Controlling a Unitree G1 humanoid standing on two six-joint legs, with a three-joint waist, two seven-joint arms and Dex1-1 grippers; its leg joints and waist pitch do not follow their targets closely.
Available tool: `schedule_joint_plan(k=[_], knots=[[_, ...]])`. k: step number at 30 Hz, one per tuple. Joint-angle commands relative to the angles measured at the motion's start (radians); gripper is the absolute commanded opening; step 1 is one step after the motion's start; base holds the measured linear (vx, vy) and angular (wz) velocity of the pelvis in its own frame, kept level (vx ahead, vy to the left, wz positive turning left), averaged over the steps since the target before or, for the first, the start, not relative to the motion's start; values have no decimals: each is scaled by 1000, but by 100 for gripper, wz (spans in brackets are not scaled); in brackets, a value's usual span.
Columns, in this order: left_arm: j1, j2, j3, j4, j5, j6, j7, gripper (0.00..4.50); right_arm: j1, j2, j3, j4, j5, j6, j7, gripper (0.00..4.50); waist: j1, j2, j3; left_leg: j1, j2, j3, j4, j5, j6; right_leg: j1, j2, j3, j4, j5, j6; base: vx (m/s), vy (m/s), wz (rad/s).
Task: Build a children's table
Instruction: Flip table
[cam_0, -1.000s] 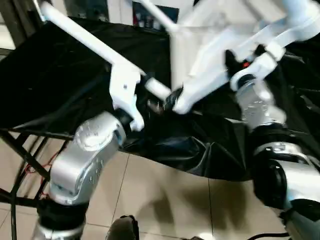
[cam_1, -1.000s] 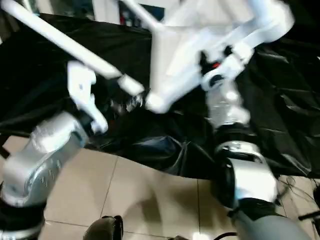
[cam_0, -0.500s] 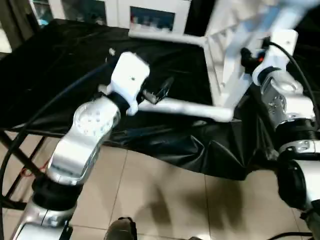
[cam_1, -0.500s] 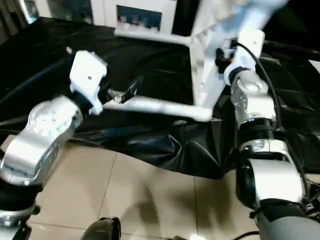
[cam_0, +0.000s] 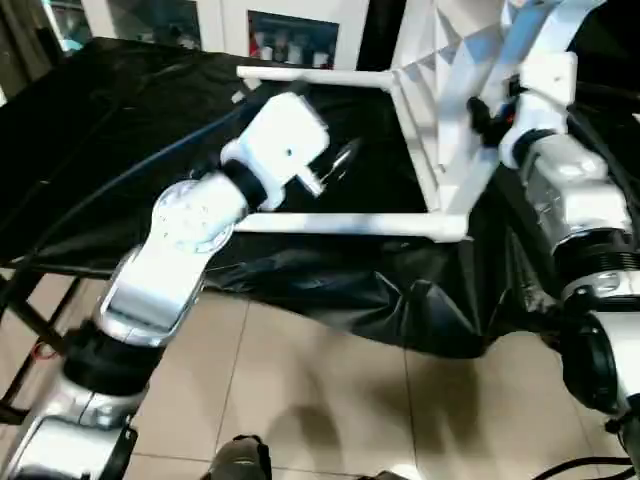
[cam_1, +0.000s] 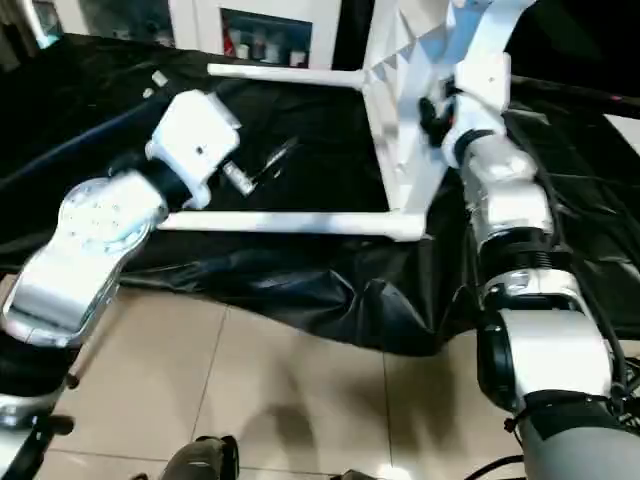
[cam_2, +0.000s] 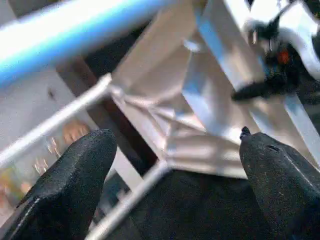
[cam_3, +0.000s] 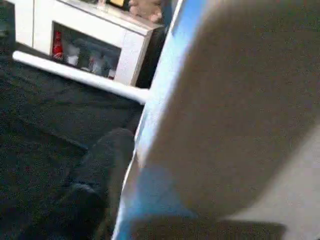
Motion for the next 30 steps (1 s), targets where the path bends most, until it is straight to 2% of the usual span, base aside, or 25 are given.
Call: schedule_joint_plan(k=[1, 2, 4, 5, 6, 8, 10, 11, 15, 16, 19, 20, 22, 23, 29, 30], knots=[[-60, 20, -7, 0, 67, -82, 17, 450, 34, 12, -1, -11, -4, -32, -8, 320, -1, -5, -103, 63, 61, -40, -66, -267, -95, 17, -56, 28, -67, -102, -175, 0, 0, 0], [-75, 25, -5, 4, 77, -96, 17, 450, 45, 15, -1, -22, -5, -40, -11, 341, 1, -3, -104, 64, 61, -40, -64, -251, -90, 18, -57, 27, -65, -88, -178, 0, 0, 0], [-111, 40, -1, 19, 111, -147, 30, 450, 75, 25, -6, -52, -3, -47, -19, 341, 2, -3, -104, 65, 61, -39, -63, -237, -84, 18, -56, 27, -64, -70, -181, 0, 0, 0], [-123, 45, 1, 26, 121, -164, 33, 450, 85, 28, -9, -60, -3, -50, -25, 361, 3, -4, -105, 64, 60, -37, -59, -211, -72, 18, -54, 27, -60, -39, -188, 0, 0, 0], [-134, 47, 1, 37, 128, -188, 32, 450, 95, 31, -10, -67, -5, -55, -24, 374, 2, -7, -104, 63, 60, -37, -60, -207, -69, 19, -54, 27, -60, -38, -191, 0, 0, 0], [-160, 62, -14, 71, 169, -219, 36, 450, 123, 40, -18, -97, 3, -69, -29, 383, 3, -5, -103, 64, 60, -36, -60, -212, -67, 18, -54, 27, -61, -54, -196, 0, 0, 0], [-184, 83, -31, 111, 234, -257, 57, 450, 154, 51, -25, -139, 19, -84, -14, 390, 3, -2, -102, 64, 61, -37, -62, -242, -73, 15, -54, 29, -66, -85, -183, 0, 0, 0], [-202, 93, -39, 151, 258, -275, 57, 450, 188, 58, -27, -189, 35, -100, 9, 390, 4, 0, -100, 70, 63, -39, -67, -273, -88, 10, -55, 29, -69, -113, -166, 0, 0, 0], [-246, 112, -54, 251, 308, -306, 70, 450, 271, 69, -54, -319, 78, -120, 23, 390, 2, 1, -101, 71, 64, -42, -71, -287, -99, 10, -56, 27, -65, -99, -177, 0, 0, 0], [-259, 113, -53, 271, 319, -316, 84, 450, 295, 65, -48, -352, 74, -131, 28, 390, 4, 4, -101, 72, 64, -42, -71, -293, -100, 8, -57, 27, -64, -100, -177, 0, 0, 0], [-286, 113, -49, 305, 344, -333, 112, 450, 339, 63, -47, -409, 75, -135, 31, 390, 3, 2, -97, 72, 64, -42, -75, -307, -100, 7, -56, 28, -70, -115, -175, 0, 0, 0], [-313, 108, -48, 343, 364, -359, 130, 450, 388, 62, -48, -464, 71, -135, 23, 390, 4, 6, -99, 74, 64, -43, -74, -312, -101, 7, -58, 28, -69, -117, -177, 0, 0, 0], [-343, 99, -48, 387, 380, -392, 147, 450, 441, 64, -49, -525, 63, -139, 19, 390, 7, 4, -98, 75, 64, -44, -75, -316, -98, 7, -58, 28, -72, -115, -175, 0, 0, 0], [-359, 94, -49, 410, 389, -408, 159, 450, 466, 66, -51, -554, 62, -144, 16, 390, 8, 8, -95, 74, 64, -46, -78, -334, -100, 5, -57, 29, -73, -116, -173, 0, 0, 0], [-423, 80, -64, 524, 445, -456, 220, 450, 551, 76, -67, -698, 92, -123, 28, 390, 9, 9, -92, 75, 65, -53, -82, -394, -103, 3, -63, 29, -80, -174, -168, 0, 0, 0], [-434, 80, -70, 550, 459, -457, 228, 450, 561, 76, -64, -729, 105, -113, 41, 390, 11, 13, -93, 76, 66, -55, -82, -402, -106, 4, -65, 28, -80, -183, -168, 0, 0, 0]])
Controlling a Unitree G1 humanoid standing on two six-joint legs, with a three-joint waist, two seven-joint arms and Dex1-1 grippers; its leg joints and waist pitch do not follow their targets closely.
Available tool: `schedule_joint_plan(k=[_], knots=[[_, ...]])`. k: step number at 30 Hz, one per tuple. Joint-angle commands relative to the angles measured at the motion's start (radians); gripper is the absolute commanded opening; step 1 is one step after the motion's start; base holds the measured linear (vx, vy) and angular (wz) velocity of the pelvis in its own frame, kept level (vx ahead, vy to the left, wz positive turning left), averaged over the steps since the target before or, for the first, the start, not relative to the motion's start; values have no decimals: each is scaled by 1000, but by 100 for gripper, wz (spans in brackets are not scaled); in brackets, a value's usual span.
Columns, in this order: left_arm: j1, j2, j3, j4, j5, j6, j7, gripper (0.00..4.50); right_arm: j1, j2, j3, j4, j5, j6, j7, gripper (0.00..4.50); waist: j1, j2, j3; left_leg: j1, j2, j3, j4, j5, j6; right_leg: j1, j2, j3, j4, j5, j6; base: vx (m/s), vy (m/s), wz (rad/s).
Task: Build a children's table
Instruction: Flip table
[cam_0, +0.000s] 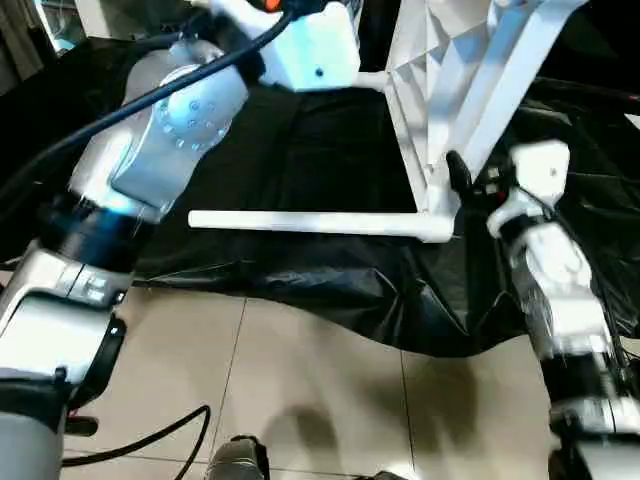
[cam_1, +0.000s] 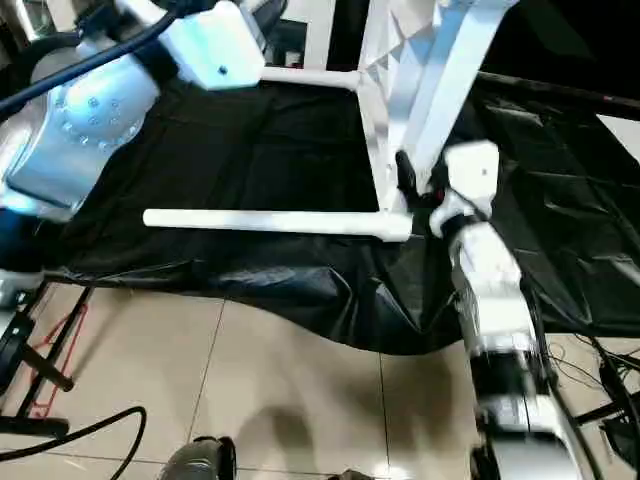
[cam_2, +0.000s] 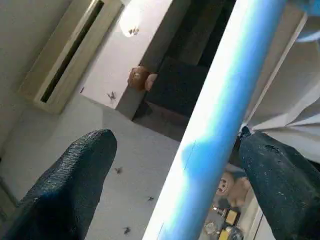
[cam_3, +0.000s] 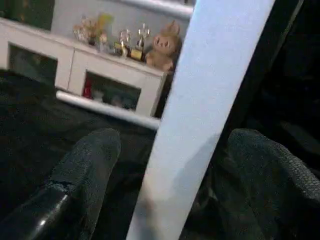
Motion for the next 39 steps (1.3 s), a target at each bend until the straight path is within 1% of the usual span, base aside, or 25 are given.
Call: schedule_joint_plan(k=[1, 3, 4, 5, 6, 7, 8, 10, 12, 15, 17, 18, 19, 20, 22, 23, 26, 28, 29, 31, 32, 34, 35, 37, 39], knots=[[-34, -6, -26, 47, 32, -16, 20, 450, 16, -7, -13, -73, 31, 22, 23, 390, 2, 12, -92, 73, 63, -55, -82, -414, -112, 6, -65, 30, -82, -193, -162, 0, 0, 0], [-54, -7, -36, 97, 44, -33, 24, 450, 31, -6, 5, -122, 48, 40, 50, 390, 4, 15, -92, 74, 64, -58, -84, -432, -118, 4, -66, 29, -82, -201, -160, 0, 0, 0], [-63, -9, -40, 119, 49, -44, 25, 450, 35, -5, 13, -138, 54, 50, 60, 390, 3, 14, -91, 74, 63, -58, -84, -439, -116, 2, -65, 30, -84, -204, -160, 0, 0, 0], [-88, -12, -59, 176, 78, -55, 37, 450, 46, -3, 47, -179, 64, 75, 94, 390, 4, 18, -93, 78, 63, -59, -83, -454, -116, 1, -64, 30, -84, -201, -163, 0, 0, 0], [-92, -13, -61, 188, 83, -58, 41, 450, 47, -2, 51, -184, 63, 78, 97, 390, 5, 18, -92, 79, 63, -59, -83, -458, -116, 0, -64, 30, -85, -202, -161, 0, 0, 0], [-95, -14, -63, 195, 87, -61, 44, 450, 47, -2, 54, -187, 62, 81, 100, 390, 5, 19, -93, 76, 64, -62, -85, -462, -123, 3, -67, 29, -83, -200, -162, 0, 0, 0], [-121, -23, -66, 257, 100, -73, 60, 450, 54, 4, 80, -226, 74, 108, 127, 390, 5, 18, -94, 74, 65, -63, -86, -458, -124, 4, -69, 28, -82, -194, -165, 0, 0, 0], [-149, -31, -70, 318, 110, -70, 69, 450, 57, 7, 108, -260, 80, 127, 150, 390, 10, 21, -96, 78, 65, -62, -83, -455, -124, 1, -68, 29, -80, -168, -172, 0, 0, 0], [-174, -42, -63, 369, 102, -60, 71, 450, 59, 6, 124, -279, 87, 139, 167, 390, 13, 20, -96, 77, 65, -63, -84, -451, -120, 3, -70, 28, -79, -159, -177, 0, 0, 0], [-191, -52, -46, 400, 85, -53, 82, 450, 64, 7, 132, -292, 87, 146, 175, 390, 22, 19, -96, 80, 65, -60, -81, -452, -116, 0, -71, 29, -82, -158, -186, 0, 0, 0], [-223, -74, -4, 461, 32, -59, 85, 450, 69, 8, 138, -310, 90, 163, 182, 390, 26, 18, -95, 80, 64, -58, -81, -444, -113, 0, -70, 29, -81, -149, -192, 0, 0, 0], [-224, -74, -3, 462, 32, -59, 86, 450, 69, 8, 138, -310, 91, 163, 182, 390, 28, 18, -97, 79, 64, -59, -81, -439, -112, 2, -70, 28, -79, -134, -194, 0, 0, 0], [-233, -77, 0, 479, 30, -65, 92, 422, 70, 10, 138, -315, 91, 169, 183, 397, 28, 17, -98, 77, 64, -61, -82, -436, -111, 4, -69, 27, -77, -128, -193, 0, 0, 0], [-251, -85, 17, 508, 8, -83, 90, 422, 73, 13, 141, -326, 91, 181, 185, 397, 28, 18, -97, 79, 64, -59, -81, -441, -110, 2, -69, 27, -79, -131, -192, 0, 0, 0], [-255, -89, 23, 515, -4, -88, 76, 422, 75, 14, 142, -330, 92, 184, 185, 397, 29, 18, -96, 78, 65, -61, -82, -449, -110, 4, -73, 28, -80, -141, -194, 0, 0, 0], [-262, -93, 24, 524, -7, -89, 76, 383, 76, 15, 143, -334, 98, 189, 188, 397, 30, 18, -94, 80, 66, -61, -82, -466, -112, 2, -75, 28, -84, -163, -194, 0, 0, 0], [-265, -103, 28, 537, -31, -96, 35, 379, 77, 19, 143, -342, 112, 195, 201, 397, 30, 19, -93, 79, 66, -63, -83, -477, -115, 1, -76, 29, -87, -183, -189, 0, 0, 0], [-268, -108, 32, 548, -39, -102, 21, 352, 80, 21, 144, -350, 126, 203, 211, 397, 31, 19, -94, 80, 67, -63, -83, -480, -118, 1, -75, 29, -86, -186, -188, 0, 0, 0], [-275, -112, 34, 565, -44, -108, 16, 337, 84, 22, 145, -364, 152, 218, 233, 397, 31, 19, -96, 79, 67, -63, -84, -478, -117, 3, -75, 28, -85, -174, -189, 0, 0, 0], [-279, -115, 35, 574, -46, -112, 15, 329, 85, 22, 145, -370, 160, 225, 242, 397, 31, 19, -96, 77, 67, -64, -84, -476, -112, 4, -75, 28, -83, -160, -191, 0, 0, 0], [-285, -115, 33, 584, -43, -109, 16, 324, 89, 21, 148, -379, 167, 228, 256, 397, 32, 19, -96, 79, 67, -63, -84, -476, -113, 3, -75, 27, -82, -156, -191, 0, 0, 0], [-292, -118, 35, 602, -52, -101, -3, 299, 97, 18, 158, -392, 176, 227, 280, 397, 33, 19, -96, 79, 67, -63, -83, -478, -113, 3, -77, 28, -84, -166, -191, 0, 0, 0], [-293, -124, 44, 610, -74, -93, -37, 291, 101, 18, 162, -401, 184, 228, 291, 397, 34, 20, -95, 79, 67, -64, -84, -481, -114, 3, -78, 28, -85, -173, -190, 0, 0, 0], [-293, -126, 47, 612, -81, -91, -47, 282, 101, 19, 162, -403, 186, 229, 292, 397, 35, 20, -93, 82, 68, -64, -84, -501, -121, -1, -78, 29, -89, -201, -188, 0, 0, 0], [-290, -142, 72, 615, -128, -78, -101, 274, 101, 24, 156, -407, 198, 237, 297, 397, 39, 21, -93, 84, 69, -66, -84, -519, -128, -2, -81, 29, -90, -227, -187, 0, 0, 0]])
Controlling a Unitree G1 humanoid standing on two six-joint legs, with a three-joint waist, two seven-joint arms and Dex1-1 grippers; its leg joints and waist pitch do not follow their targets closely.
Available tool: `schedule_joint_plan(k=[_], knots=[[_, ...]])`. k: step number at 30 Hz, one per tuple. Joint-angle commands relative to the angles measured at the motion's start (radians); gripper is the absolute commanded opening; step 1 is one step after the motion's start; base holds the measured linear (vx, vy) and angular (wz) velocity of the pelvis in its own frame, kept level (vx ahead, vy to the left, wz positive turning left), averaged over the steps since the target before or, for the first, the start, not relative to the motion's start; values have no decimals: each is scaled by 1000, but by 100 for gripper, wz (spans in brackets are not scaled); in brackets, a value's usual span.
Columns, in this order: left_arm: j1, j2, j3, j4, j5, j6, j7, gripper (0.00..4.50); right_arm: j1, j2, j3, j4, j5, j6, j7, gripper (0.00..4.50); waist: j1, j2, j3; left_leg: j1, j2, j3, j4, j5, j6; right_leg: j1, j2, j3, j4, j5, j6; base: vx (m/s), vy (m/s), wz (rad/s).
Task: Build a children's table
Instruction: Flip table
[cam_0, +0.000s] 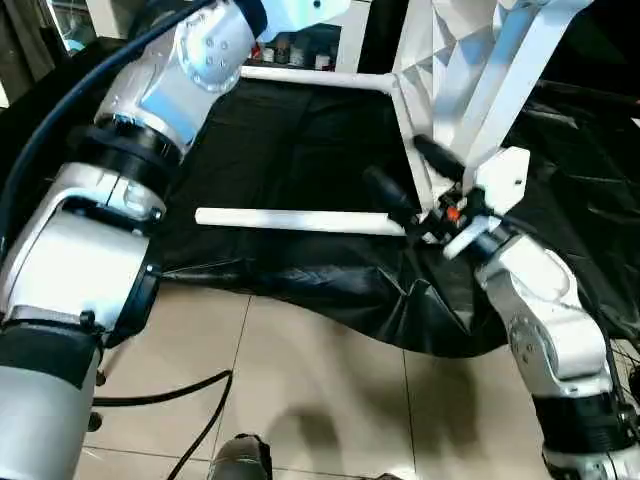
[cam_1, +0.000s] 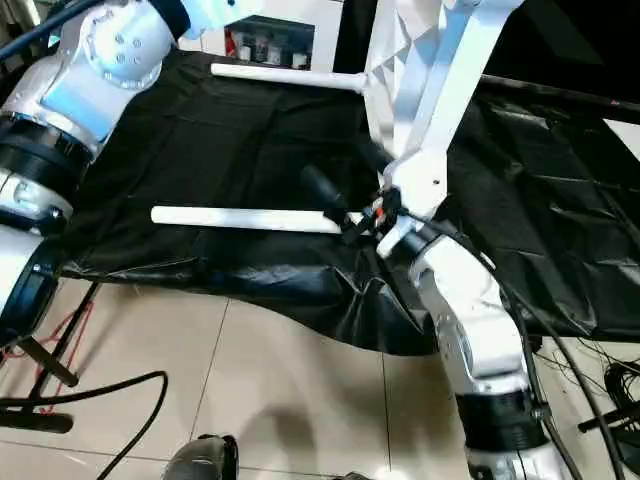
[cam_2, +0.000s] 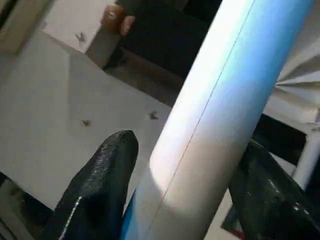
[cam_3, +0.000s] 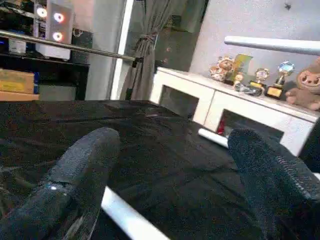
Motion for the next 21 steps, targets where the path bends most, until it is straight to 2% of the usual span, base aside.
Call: schedule_joint_plan(k=[1, 4, 6, 9, 10, 11, 12, 14, 15, 16, 18, 20, 21], knots=[[-9, -26, 31, 8, -70, 15, -45, 274, -2, -4, -5, -24, 22, 13, 9, 397, -2, 19, -93, 83, 69, -63, -84, -520, -129, 0, -82, 32, -90, -238, -185, 0, 0, 0], [-4, -54, 85, 25, -150, 44, -93, 263, 0, -4, -8, -28, 23, 20, 14, 397, 3, 17, -91, 84, 68, -64, -84, -548, -136, -3, -83, 33, -94, -273, -182, 0, 0, 0], [-2, -71, 117, 30, -195, 72, -122, 261, 2, -5, -8, -29, 18, 19, 16, 397, 7, 18, -87, 92, 68, -65, -81, -584, -139, -9, -89, 35, -102, -329, -175, 0, 0, 0], [-2, -105, 196, 27, -295, 166, -170, 261, 3, -8, -8, -25, 9, 16, 14, 397, 13, 16, -87, 94, 69, -67, -82, -585, -137, -6, -91, 36, -104, -358, -173, 0, 0, 0], [-3, -107, 202, 27, -302, 175, -174, 261, 3, -8, -8, -25, 8, 16, 14, 397, 15, 16, -87, 93, 69, -66, -82, -578, -134, -6, -91, 36, -105, -357, -172, 0, 0, 0], [-8, -125, 258, 24, -355, 258, -174, 261, 2, -10, -9, -21, 5, 15, 15, 397, 23, 11, -88, 91, 66, -63, -79, -554, -115, -6, -92, 37, -106, -367, -168, 0, 0, 0], [-13, -132, 288, 26, -382, 298, -166, 261, 2, -11, -9, -20, 4, 14, 17, 397, 26, 11, -87, 94, 65, -61, -77, -550, -108, -8, -93, 37, -108, -378, -167, 0, 0, 0], [-22, -132, 311, 39, -400, 336, -158, 261, 0, -14, -9, -17, 3, 13, 20, 397, 29, 11, -89, 90, 62, -64, -74, -532, -90, -2, -100, 35, -111, -408, -159, 0, 0, 0], [-29, -132, 328, 52, -413, 352, -151, 261, -1, -16, -10, -15, 4, 12, 21, 397, 26, 10, -89, 81, 60, -65, -76, -514, -80, 2, -101, 32, -112, -430, -148, 0, 0, 0], [-33, -133, 345, 57, -421, 363, -150, 261, -1, -17, -10, -14, 4, 12, 22, 397, 25, 11, -90, 80, 60, -67, -77, -514, -78, 4, -101, 30, -113, -445, -141, 0, 0, 0], [-41, -123, 360, 85, -414, 376, -135, 261, -3, -20, -9, -11, 2, 10, 25, 397, 20, 14, -91, 76, 59, -72, -80, -535, -87, 4, -102, 24, -116, -500, -119, 0, 0, 0], [-43, -123, 374, 96, -423, 387, -131, 261, -3, -21, -9, -9, 1, 10, 26, 397, 17, 17, -89, 78, 58, -76, -81, -574, -100, 2, -105, 18, -122, -536, -110, 0, 0, 0], [-43, -126, 397, 107, -440, 402, -122, 261, -5, -23, -10, -6, 0, 9, 27, 397, 16, 20, -91, 83, 59, -79, -81, -603, -111, 1, -106, 14, -124, -547, -107, 0, 0, 0]])
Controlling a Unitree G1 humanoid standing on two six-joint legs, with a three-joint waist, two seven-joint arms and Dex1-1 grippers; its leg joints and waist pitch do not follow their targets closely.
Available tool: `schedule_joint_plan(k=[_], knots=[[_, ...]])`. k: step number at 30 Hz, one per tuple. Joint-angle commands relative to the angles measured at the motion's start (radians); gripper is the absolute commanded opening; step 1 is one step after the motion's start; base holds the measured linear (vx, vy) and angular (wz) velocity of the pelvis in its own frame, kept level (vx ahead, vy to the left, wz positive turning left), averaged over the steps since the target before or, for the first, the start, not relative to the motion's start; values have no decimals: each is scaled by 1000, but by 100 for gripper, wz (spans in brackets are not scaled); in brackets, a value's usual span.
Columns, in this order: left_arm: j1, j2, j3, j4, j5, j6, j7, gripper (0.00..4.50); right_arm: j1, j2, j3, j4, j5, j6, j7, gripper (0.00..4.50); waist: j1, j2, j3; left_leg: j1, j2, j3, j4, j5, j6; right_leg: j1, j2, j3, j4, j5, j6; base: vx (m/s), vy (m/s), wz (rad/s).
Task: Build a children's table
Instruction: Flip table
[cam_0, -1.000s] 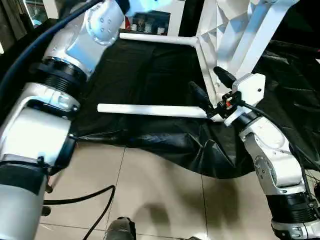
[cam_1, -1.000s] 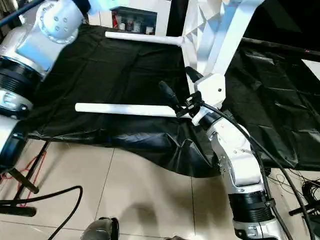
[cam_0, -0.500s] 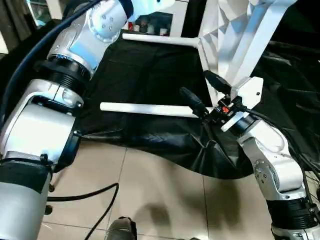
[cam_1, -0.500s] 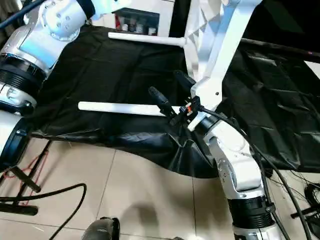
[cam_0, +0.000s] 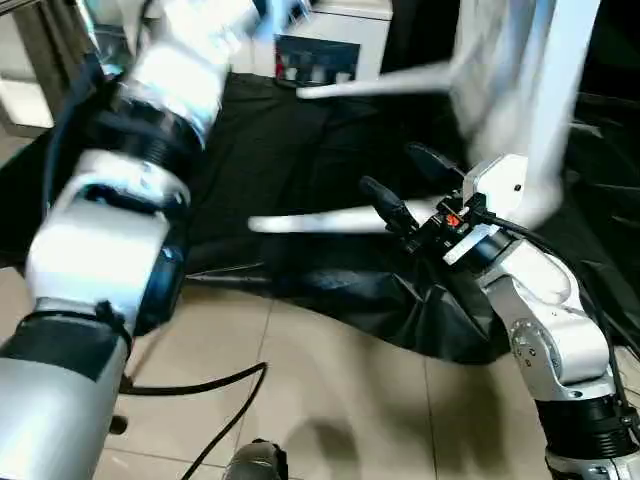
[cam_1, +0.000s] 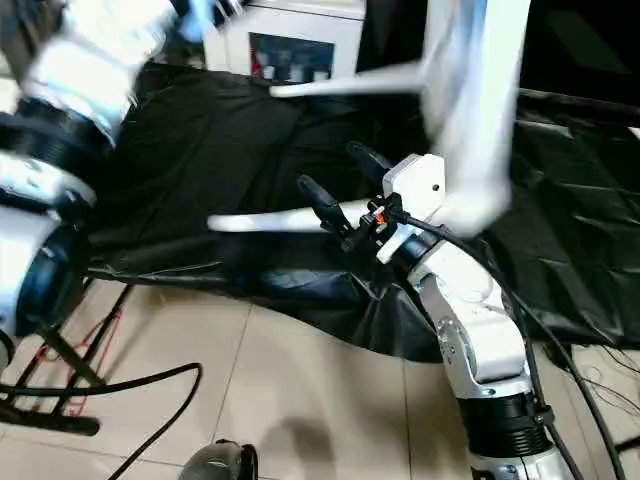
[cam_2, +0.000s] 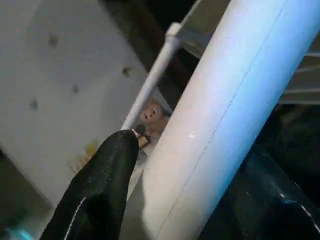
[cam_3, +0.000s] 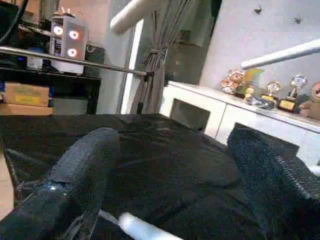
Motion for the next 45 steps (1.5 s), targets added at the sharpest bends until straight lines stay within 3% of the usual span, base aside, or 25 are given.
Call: schedule_joint_plan(k=[1, 11, 13, 14, 15, 16, 17, 18, 19, 20, 21, 22, 26, 28, 30, 32, 36, 38, 39, 40, 41, 42, 43, 44, 45], knots=[[8, -24, 117, 46, -140, 66, 55, 261, -7, -10, -9, -3, -14, 4, 10, 397, -13, -18, -72, 73, 77, -78, -77, -619, -117, -4, -74, 30, -120, -538, -116, 0, 0, 0], [99, -12, 137, 44, -117, 26, 159, 239, -8, 28, -105, 92, -62, 8, -182, 443, -43, -4, -69, 78, 81, -85, -123, -895, -231, 0, -56, -2, -109, -478, -139, 0, 0, 0], [113, -12, 146, 33, -125, 6, 169, 237, -2, 42, -132, 95, -48, 12, -212, 448, -43, 3, -64, 54, 82, -60, -168, -959, -246, 15, -17, -26, -70, -453, -151, -29, 8, -2], [124, -7, 143, 26, -123, -4, 174, 235, 5, 44, -145, 109, -66, 8, -242, 450, -15, 5, -71, -2, 79, -13, -239, -965, -263, 64, 25, -41, 57, -325, -175, -110, -14, 11], [129, -5, 141, 23, -123, -12, 175, 233, 8, 46, -149, 115, -72, 5, -252, 450, 20, -20, -78, -6, 56, 58, -262, -800, -285, 55, 34, -21, 91, -336, -177, -110, -14, 11], [138, -1, 137, 18, -120, -23, 173, 230, 11, 47, -154, 123, -81, 2, -265, 450, 5, -61, -81, 73, 49, 46, -151, -637, -279, -15, -42, 18, -11, -501, -160, -18, -91, 25], [145, 2, 134, 14, -118, -33, 172, 227, 14, 49, -158, 128, -86, 0, -274, 450, -7, -60, -81, 126, -8, -88, 97, -280, -134, -66, -160, 101, -179, -692, -152, 206, -105, 6], [162, 6, 125, 5, -113, -63, 155, 225, 13, 54, -169, 139, -97, 4, -303, 450, -3, -55, -42, 29, -21, -136, 90, -153, -97, 61, -143, 60, -150, -693, -194, 206, -105, 6], [176, 9, 120, -2, -110, -83, 144, 225, 12, 59, -179, 148, -102, 8, -327, 450, -4, -39, -41, 85, 11, -132, 74, -208, -114, 14, -143, 27, -171, -755, -171, 90, -23, -3], [188, 13, 113, -7, -105, -89, 133, 221, 7, 62, -189, 159, -107, 20, -354, 450, -42, -7, -54, 107, 66, -157, -21, -553, -191, -17, -34, -15, -98, -583, -129, -125, 7, 5], [204, 16, 106, -16, -103, -114, 118, 211, 0, 64, -193, 173, -106, 30, -366, 450, -60, 29, -61, 89, 92, -182, -91, -854, -244, 9, -1, -22, -49, -296, -122, -173, 17, 6], [214, 17, 102, -23, -104, -131, 108, 207, -8, 65, -195, 185, -108, 27, -368, 450, -56, 29, -64, 84, 96, -173, -116, -923, -228, 27, 4, -25, -16, -112, -146, -115, 9, 1], [249, 27, 78, -53, -85, -149, 98, 191, -71, 61, -203, 254, -106, 7, -366, 450, -54, -18, -50, 117, 51, -111, -72, -741, -167, 9, -63, 1, -135, -440, -139, -42, -22, 6], [264, 32, 73, -68, -83, -152, 96, 183, -106, 58, -206, 297, -103, 10, -365, 450, -44, -27, -55, 105, 49, -98, -48, -482, -117, 31, -101, -3, -173, -630, -90, -43, -62, 9], [272, 33, 74, -75, -86, -154, 92, 176, -128, 55, -203, 328, -109, 3, -361, 450, -49, -12, -60, 87, 69, -104, -76, -448, -124, 47, -78, -17, -156, -507, -93, -52, -47, 1], [291, 42, 73, -88, -90, -167, 75, 172, -213, 41, -195, 461, -138, -15, -367, 450, -60, 4, -54, 85, 83, -107, -103, -599, -162, 46, -53, -34, -136, -386, -108, 0, 0, 0], [309, 53, 67, -98, -88, -170, 70, 170, -337, 27, -210, 645, -166, -61, -401, 450, -72, -2, -39, 93, 82, -102, -115, -762, -187, 44, -42, -49, -129, -467, -119, 0, 0, 0], [320, 60, 65, -99, -84, -168, 76, 168, -405, 20, -229, 742, -169, -75, -435, 450, -59, 10, -34, 46, 100, -78, -175, -808, -183, 75, -6, -43, -34, -396, -128, -67, -30, 3], [327, 65, 67, -93, -84, -166, 80, 168, -438, 15, -237, 790, -174, -80, -463, 450, -27, 19, -35, 19, 101, -29, -228, -842, -206, 74, 28, -30, 70, -292, -149, -76, -45, 8], [332, 67, 69, -92, -84, -162, 83, 168, -455, 8, -241, 817, -181, -85, -482, 450, -35, -16, -33, 35, 91, -12, -217, -780, -184, 60, 29, -1, 57, -324, -135, -80, -105, 21], [340, 71, 70, -64, -82, -161, 85, 168, -470, 8, -239, 823, -181, -84, -481, 450, -37, -92, -21, 212, 10, -7, 53, -500, -159, -121, -69, 19, -224, -812, -66, 40, -136, 22], [344, 73, 69, -51, -80, -165, 83, 167, -474, 8, -238, 827, -182, -88, -478, 450, -19, -77, -33, 62, -6, -83, 26, -173, -47, 63, -123, 106, -163, -843, -72, 40, -136, 22], [346, 73, 68, -39, -79, -172, 82, 167, -476, 10, -237, 828, -184, -91, -477, 450, -19, -77, -33, 62, -6, -83, 26, -173, -47, 63, -123, 106, -163, -843, -72, 149, -79, 0], [348, 73, 67, -18, -77, -181, 80, 167, -474, 13, -233, 827, -185, -92, -472, 450, -18, -49, -32, 98, 38, -80, -47, -177, -74, 25, -73, 54, -135, -647, -80, 44, -50, -2], [349, 73, 67, -8, -77, -185, 80, 166, -472, 14, -230, 825, -185, -91, -466, 450, -46, -28, -41, 120, 55, -77, -72, -303, -114, 2, -14, 26, -97, -329, -146, 44, -50, -2]])
